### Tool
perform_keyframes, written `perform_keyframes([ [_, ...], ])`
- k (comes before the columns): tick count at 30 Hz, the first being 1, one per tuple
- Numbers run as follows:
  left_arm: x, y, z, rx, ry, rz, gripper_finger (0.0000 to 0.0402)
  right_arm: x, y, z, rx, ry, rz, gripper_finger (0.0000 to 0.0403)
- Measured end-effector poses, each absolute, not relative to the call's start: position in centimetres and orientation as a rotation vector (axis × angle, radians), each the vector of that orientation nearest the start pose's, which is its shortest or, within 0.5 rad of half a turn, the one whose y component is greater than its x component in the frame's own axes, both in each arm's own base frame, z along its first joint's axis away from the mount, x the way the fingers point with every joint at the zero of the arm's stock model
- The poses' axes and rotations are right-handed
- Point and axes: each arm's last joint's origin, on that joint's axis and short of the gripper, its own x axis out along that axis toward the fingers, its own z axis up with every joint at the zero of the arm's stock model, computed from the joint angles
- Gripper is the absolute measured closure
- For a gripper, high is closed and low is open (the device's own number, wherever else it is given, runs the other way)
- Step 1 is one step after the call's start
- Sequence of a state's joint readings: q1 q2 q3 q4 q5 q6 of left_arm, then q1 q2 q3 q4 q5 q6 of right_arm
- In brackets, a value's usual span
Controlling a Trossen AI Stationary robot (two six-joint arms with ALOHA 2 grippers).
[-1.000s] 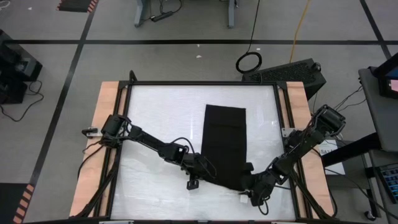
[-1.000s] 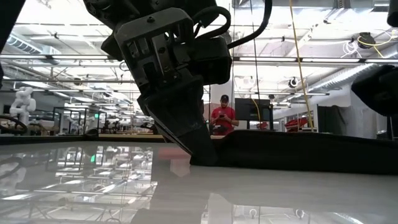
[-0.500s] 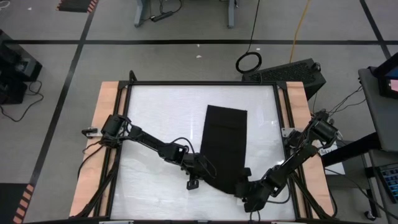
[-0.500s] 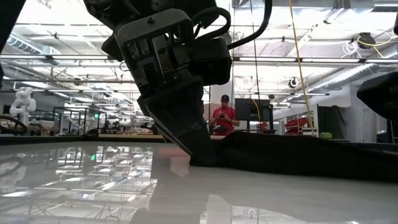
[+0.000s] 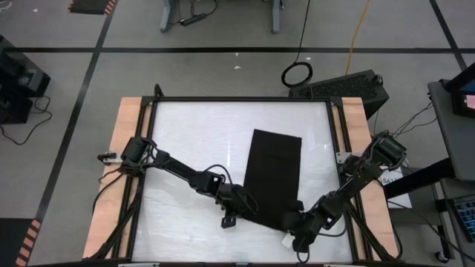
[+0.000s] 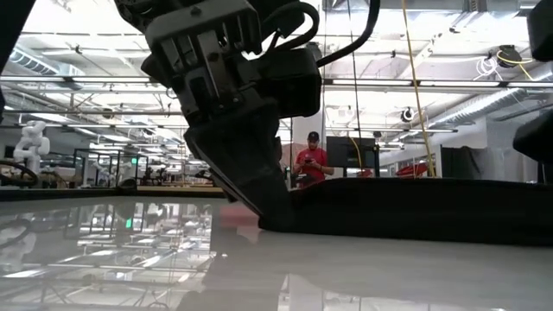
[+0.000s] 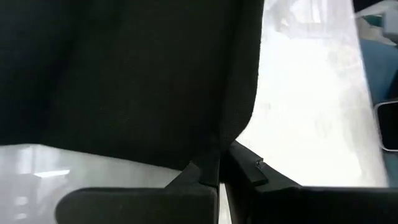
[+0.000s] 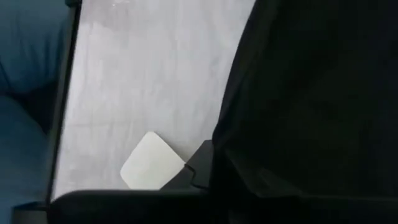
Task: Roll towel into tight, uniform cylinder
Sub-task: Roll the black towel
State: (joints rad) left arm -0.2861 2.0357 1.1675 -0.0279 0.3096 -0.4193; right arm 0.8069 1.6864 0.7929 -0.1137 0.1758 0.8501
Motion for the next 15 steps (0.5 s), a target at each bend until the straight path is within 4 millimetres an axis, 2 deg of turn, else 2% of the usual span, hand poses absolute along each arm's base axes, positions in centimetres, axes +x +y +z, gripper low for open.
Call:
perform_keyframes([
  [7, 38.2, -13.0, 11.9, -0.452, 1.023, -0.426, 0.0393, 21.3, 20.4, 12.1, 0.512, 1.097, 0.137, 0.0398],
  [15, 38.2, -13.6, 12.5, -0.544, 1.016, -0.534, 0.0393, 21.9, 19.9, 11.9, 0.620, 1.116, 0.222, 0.0400],
])
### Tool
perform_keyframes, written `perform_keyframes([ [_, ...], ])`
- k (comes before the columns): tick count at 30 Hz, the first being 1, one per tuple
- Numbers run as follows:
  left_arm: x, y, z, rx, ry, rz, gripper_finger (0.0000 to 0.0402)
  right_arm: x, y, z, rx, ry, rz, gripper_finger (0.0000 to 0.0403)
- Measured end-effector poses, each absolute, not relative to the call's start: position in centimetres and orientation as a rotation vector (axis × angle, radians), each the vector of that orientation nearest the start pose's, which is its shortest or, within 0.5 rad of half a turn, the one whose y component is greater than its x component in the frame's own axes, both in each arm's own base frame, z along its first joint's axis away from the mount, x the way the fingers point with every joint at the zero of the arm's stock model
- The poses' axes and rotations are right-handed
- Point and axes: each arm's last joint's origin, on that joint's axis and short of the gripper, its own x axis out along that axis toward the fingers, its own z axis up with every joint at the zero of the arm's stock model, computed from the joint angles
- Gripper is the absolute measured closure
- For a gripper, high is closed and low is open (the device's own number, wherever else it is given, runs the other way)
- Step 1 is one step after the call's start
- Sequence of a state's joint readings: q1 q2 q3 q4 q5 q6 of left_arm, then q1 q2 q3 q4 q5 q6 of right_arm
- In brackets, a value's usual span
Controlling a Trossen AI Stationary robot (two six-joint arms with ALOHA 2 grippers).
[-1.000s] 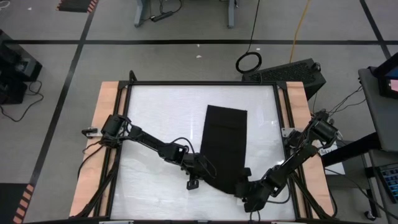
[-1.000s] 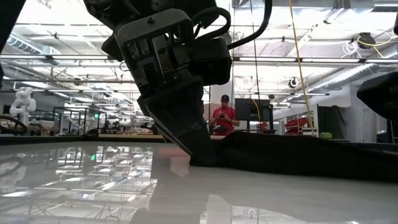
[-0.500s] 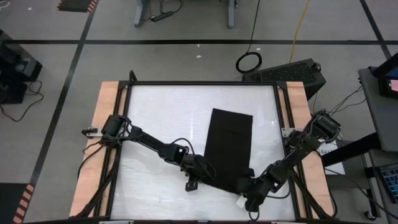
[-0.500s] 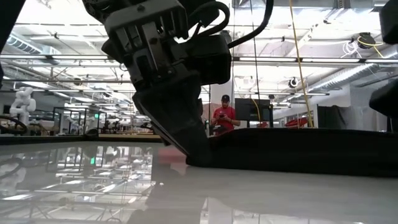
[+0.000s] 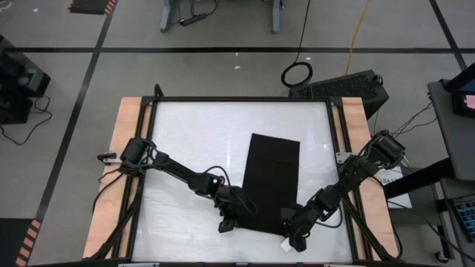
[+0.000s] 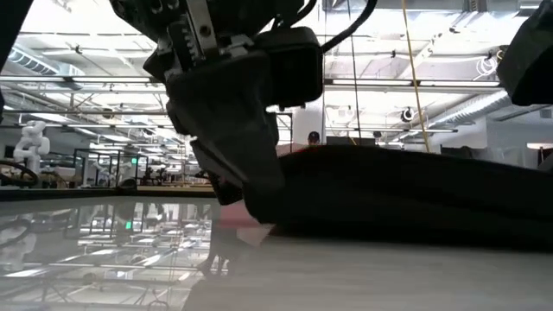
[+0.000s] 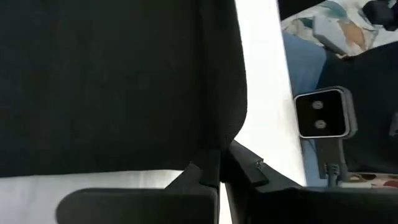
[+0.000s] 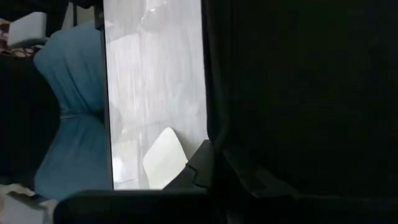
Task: Roll towel into tight, uniform cylinder
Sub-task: Roll the black towel
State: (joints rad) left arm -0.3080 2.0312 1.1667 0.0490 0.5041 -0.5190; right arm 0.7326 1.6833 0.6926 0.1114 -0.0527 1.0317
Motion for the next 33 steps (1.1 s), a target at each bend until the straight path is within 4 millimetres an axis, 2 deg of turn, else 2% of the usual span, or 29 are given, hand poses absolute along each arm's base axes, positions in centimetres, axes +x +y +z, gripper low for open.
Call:
perform_keyframes([
  [3, 38.2, -13.6, 12.6, -0.539, 1.011, -0.547, 0.0388, 22.0, 19.8, 12.0, 0.635, 1.126, 0.240, 0.0400],
  [6, 37.8, -14.0, 12.4, -0.486, 1.033, -0.584, 0.0362, 22.1, 19.7, 12.0, 0.651, 1.158, 0.270, 0.0400],
  [10, 37.2, -14.9, 12.1, -0.400, 1.050, -0.586, 0.0291, 22.2, 19.7, 12.0, 0.662, 1.175, 0.311, 0.0400],
  [14, 36.9, -14.7, 12.4, -0.349, 1.057, -0.569, 0.0210, 22.6, 19.5, 12.2, 0.672, 1.146, 0.320, 0.0400],
  [17, 36.5, -14.9, 13.1, -0.272, 1.046, -0.581, 0.0173, 22.9, 19.4, 12.3, 0.688, 1.135, 0.340, 0.0401],
  [21, 35.2, -17.0, 14.4, -0.070, 0.979, -0.664, 0.0163, 23.4, 19.2, 12.6, 0.706, 1.110, 0.362, 0.0401],
  [26, 33.6, -20.4, 14.4, 0.131, 0.902, -0.780, 0.0163, 23.7, 19.0, 12.7, 0.718, 1.097, 0.367, 0.0401],
  [33, 33.6, -21.2, 14.6, 0.333, 0.800, -0.558, 0.0162, 24.3, 18.5, 12.9, 0.732, 1.067, 0.387, 0.0401],
])
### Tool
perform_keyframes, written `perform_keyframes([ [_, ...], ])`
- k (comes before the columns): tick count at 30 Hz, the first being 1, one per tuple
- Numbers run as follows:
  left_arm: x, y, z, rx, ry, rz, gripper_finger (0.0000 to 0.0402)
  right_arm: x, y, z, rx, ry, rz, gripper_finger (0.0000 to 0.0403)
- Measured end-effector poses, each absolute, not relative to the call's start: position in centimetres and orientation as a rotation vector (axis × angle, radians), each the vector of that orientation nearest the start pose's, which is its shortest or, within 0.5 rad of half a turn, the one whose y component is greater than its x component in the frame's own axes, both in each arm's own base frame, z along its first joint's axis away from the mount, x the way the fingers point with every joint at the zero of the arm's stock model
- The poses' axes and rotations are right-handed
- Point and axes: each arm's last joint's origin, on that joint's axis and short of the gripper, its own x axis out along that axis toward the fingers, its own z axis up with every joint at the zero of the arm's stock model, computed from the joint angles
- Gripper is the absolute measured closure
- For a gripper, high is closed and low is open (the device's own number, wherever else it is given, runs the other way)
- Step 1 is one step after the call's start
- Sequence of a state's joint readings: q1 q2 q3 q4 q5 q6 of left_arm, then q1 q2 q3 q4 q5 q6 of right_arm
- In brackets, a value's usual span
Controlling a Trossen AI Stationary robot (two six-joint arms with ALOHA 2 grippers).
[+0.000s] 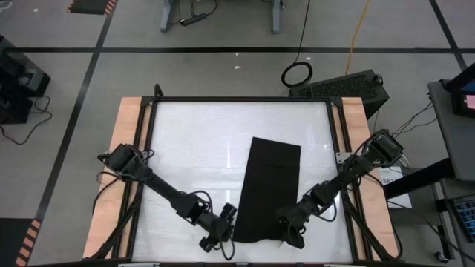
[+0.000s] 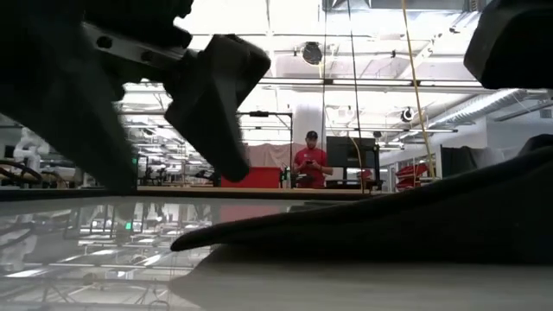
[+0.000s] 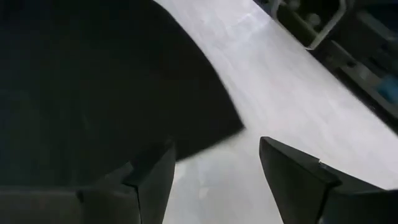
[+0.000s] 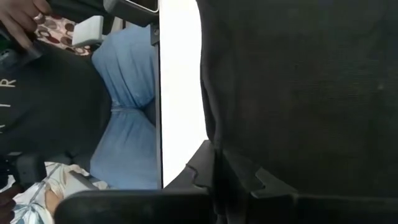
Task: Roll towel into tight, uniform cylinder
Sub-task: Roll the black towel
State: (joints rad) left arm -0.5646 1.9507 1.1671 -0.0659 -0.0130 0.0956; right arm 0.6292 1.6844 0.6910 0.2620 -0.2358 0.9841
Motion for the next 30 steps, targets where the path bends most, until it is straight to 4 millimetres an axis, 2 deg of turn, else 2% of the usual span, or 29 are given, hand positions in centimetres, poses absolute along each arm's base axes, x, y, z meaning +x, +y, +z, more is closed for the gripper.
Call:
perform_keyframes([
  [8, 33.9, -21.3, 14.8, 0.361, 0.756, -0.541, 0.0162, 24.3, 18.5, 13.0, 0.733, 1.065, 0.387, 0.0401],
  [16, 34.2, -21.6, 12.8, 0.398, 0.773, -0.538, 0.0162, 24.5, 18.4, 13.0, 0.737, 1.058, 0.385, 0.0401],
  [23, 33.8, -22.8, 11.8, 0.505, 0.737, -0.481, 0.0163, 24.5, 18.4, 13.0, 0.738, 1.055, 0.385, 0.0401],
  [27, 33.8, -23.0, 11.6, 0.513, 0.732, -0.442, 0.0191, 24.5, 18.3, 13.1, 0.738, 1.054, 0.385, 0.0401],
  [30, 33.9, -23.0, 11.6, 0.491, 0.732, -0.433, 0.0241, 24.5, 18.3, 13.1, 0.738, 1.053, 0.384, 0.0399],
])
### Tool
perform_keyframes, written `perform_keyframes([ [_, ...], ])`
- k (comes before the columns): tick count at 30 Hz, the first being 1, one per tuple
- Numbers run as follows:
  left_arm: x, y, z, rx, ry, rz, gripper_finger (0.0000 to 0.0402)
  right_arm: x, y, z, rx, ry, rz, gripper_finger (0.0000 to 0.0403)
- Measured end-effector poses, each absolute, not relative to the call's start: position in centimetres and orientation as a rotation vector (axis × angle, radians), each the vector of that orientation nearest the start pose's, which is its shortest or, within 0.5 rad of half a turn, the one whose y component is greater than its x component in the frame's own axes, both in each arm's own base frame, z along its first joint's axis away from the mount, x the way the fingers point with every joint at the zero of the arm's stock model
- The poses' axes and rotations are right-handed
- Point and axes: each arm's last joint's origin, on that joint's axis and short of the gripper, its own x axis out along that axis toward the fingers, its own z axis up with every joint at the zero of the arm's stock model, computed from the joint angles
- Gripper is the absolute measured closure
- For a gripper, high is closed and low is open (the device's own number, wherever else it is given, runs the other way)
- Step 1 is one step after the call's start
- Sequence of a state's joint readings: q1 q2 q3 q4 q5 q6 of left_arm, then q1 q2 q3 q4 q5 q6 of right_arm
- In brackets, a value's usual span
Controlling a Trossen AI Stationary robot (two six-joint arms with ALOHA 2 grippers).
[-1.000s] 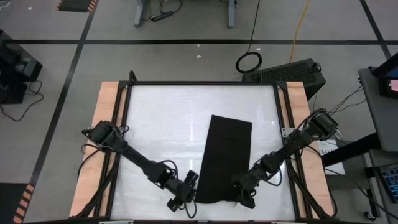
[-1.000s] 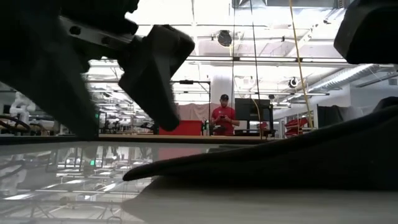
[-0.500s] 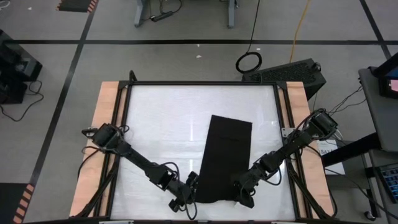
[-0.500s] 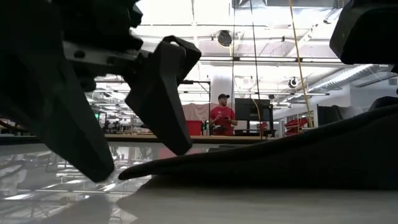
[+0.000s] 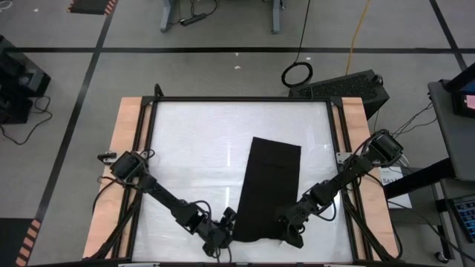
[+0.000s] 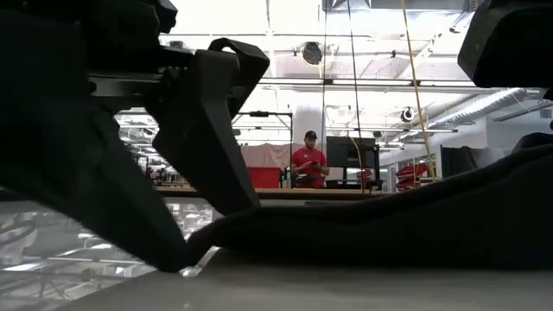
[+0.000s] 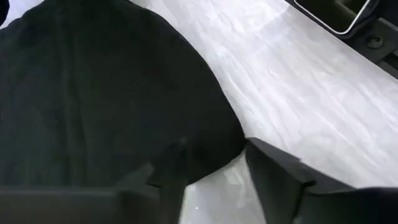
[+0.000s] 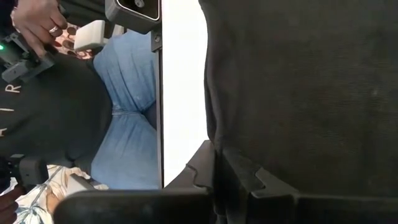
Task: Roll towel into tight, uniform cylinder
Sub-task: Roll the black towel
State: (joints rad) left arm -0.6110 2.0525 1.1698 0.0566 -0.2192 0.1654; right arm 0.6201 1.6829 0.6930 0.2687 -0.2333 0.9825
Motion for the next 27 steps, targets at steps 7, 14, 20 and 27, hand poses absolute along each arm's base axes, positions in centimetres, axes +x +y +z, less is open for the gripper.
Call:
perform_keyframes([
  [7, 34.3, -22.3, 11.4, 0.460, 0.745, -0.415, 0.0388, 24.6, 18.2, 13.0, 0.737, 1.054, 0.374, 0.0398],
  [14, 35.3, -20.4, 11.8, 0.320, 0.786, -0.422, 0.0396, 24.4, 18.1, 12.9, 0.705, 1.068, 0.383, 0.0397],
  [20, 36.3, -18.5, 12.0, 0.136, 0.837, -0.522, 0.0397, 24.3, 18.1, 12.7, 0.666, 1.078, 0.384, 0.0397],
  [27, 36.7, -17.2, 12.0, -0.008, 0.894, -0.572, 0.0398, 24.0, 18.3, 12.6, 0.630, 1.066, 0.359, 0.0397],
])
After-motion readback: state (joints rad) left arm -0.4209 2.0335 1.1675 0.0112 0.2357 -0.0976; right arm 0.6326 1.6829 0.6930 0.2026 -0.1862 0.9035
